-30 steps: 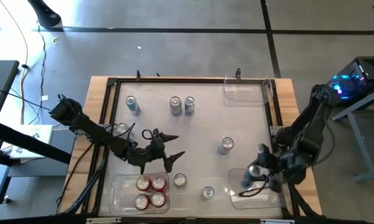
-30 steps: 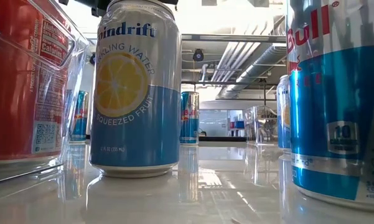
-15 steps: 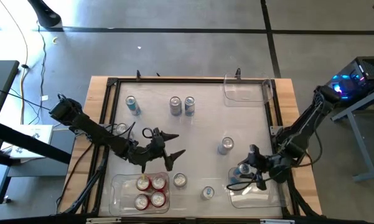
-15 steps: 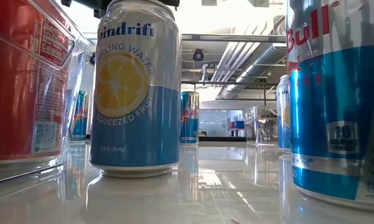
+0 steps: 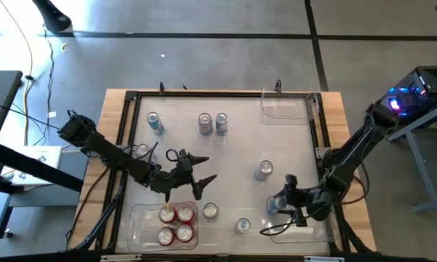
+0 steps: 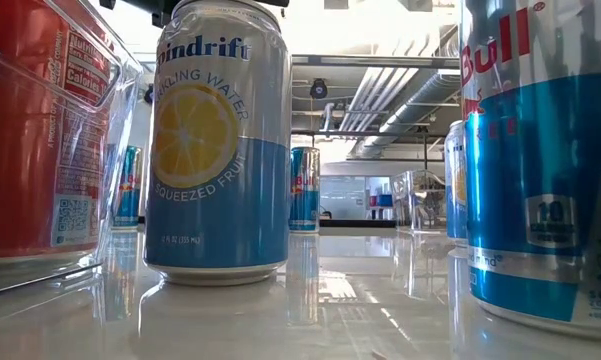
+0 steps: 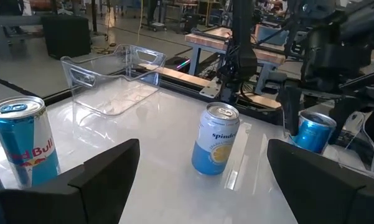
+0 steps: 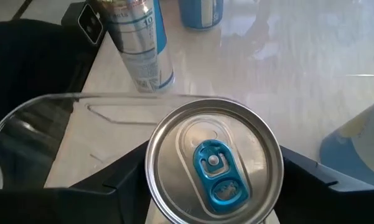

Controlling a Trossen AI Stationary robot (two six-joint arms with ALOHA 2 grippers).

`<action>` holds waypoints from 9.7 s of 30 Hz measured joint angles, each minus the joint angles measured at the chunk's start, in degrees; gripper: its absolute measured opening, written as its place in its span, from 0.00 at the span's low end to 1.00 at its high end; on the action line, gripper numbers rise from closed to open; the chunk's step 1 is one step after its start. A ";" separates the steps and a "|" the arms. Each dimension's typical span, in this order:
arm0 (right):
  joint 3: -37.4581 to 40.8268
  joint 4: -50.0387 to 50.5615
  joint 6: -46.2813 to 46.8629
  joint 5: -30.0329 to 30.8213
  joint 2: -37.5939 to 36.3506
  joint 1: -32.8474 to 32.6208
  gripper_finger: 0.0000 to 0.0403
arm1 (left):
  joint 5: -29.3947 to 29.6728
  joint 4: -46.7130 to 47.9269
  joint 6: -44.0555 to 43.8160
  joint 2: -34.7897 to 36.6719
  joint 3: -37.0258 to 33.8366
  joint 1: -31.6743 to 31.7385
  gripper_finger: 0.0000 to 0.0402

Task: Sort soda cans
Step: Put the middle right blue soda can into the bottom right transparent bin, then put the bottom right blue soda can into the bottom right transparent bin

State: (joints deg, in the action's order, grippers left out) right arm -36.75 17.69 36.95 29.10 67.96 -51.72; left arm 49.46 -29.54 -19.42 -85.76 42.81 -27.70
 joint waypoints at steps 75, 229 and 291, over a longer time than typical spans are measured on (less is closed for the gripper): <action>-18.73 10.38 -6.49 17.71 0.09 -6.14 0.68 | -63.06 34.78 36.83 -27.36 40.32 7.21 0.87; -18.67 1.70 -28.32 -15.63 2.36 14.80 0.55 | -26.28 2.67 12.09 -12.35 14.01 7.37 0.79; -18.73 9.92 -8.39 -8.46 16.66 -3.01 0.71 | -26.09 2.71 11.04 -12.37 14.03 7.46 0.79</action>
State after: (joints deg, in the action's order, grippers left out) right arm -55.48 27.61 28.56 20.64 84.62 -54.74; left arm 23.38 -26.83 -8.38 -98.13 56.84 -20.25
